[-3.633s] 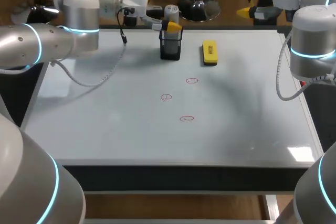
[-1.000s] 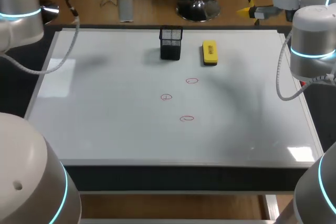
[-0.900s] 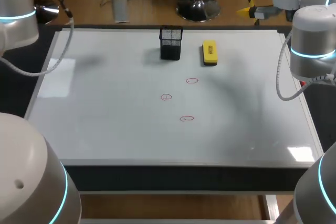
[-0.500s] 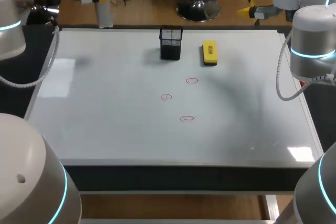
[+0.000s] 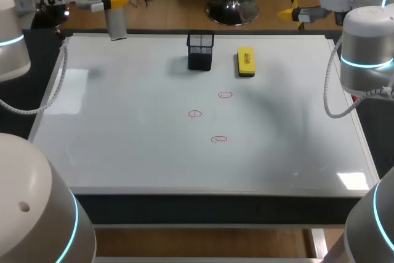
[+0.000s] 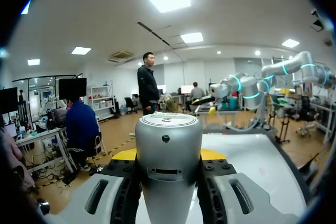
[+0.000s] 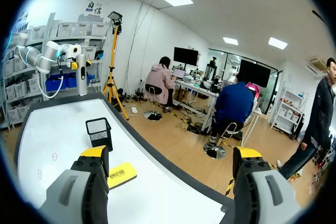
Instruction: Pick up the inspection probe, press it on each red-marked spot on the whiteboard one by one, put down the probe, pick up the eraser, and wipe off all the red marks.
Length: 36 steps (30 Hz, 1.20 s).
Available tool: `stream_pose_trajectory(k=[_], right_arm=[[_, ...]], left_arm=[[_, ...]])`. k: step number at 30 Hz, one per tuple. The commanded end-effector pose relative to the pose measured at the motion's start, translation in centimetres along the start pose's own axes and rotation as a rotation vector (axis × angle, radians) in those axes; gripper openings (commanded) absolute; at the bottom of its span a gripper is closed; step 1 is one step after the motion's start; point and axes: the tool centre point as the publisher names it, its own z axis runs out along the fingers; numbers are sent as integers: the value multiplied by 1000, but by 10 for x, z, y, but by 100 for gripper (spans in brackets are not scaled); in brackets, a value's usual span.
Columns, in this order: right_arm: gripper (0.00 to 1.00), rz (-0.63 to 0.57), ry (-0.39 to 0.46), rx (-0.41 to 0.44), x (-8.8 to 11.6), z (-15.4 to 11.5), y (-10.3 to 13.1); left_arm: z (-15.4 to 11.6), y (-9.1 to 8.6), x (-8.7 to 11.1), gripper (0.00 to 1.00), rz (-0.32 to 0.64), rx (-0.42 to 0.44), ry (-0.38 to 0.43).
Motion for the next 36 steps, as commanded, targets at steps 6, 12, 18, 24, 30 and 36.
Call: stream_pose_trajectory(k=[6, 12, 18, 24, 30, 36], right_arm=[[100, 0, 1, 2, -1, 0, 0], [100, 0, 1, 2, -1, 0, 0], [100, -50, 59, 35, 12, 13, 2], [100, -275, 221, 169, 32, 28, 2], [100, -499, 405, 315, 45, 34, 0], [100, -753, 561, 500, 53, 37, -2]], left_arm=[[-1, -2, 3, 0, 2, 1, -8], [-1, -2, 3, 0, 2, 1, -8], [-1, -2, 3, 0, 2, 1, -8], [-1, -2, 3, 0, 2, 1, -8], [-1, -2, 3, 0, 2, 1, -8], [-1, -2, 3, 0, 2, 1, -8]])
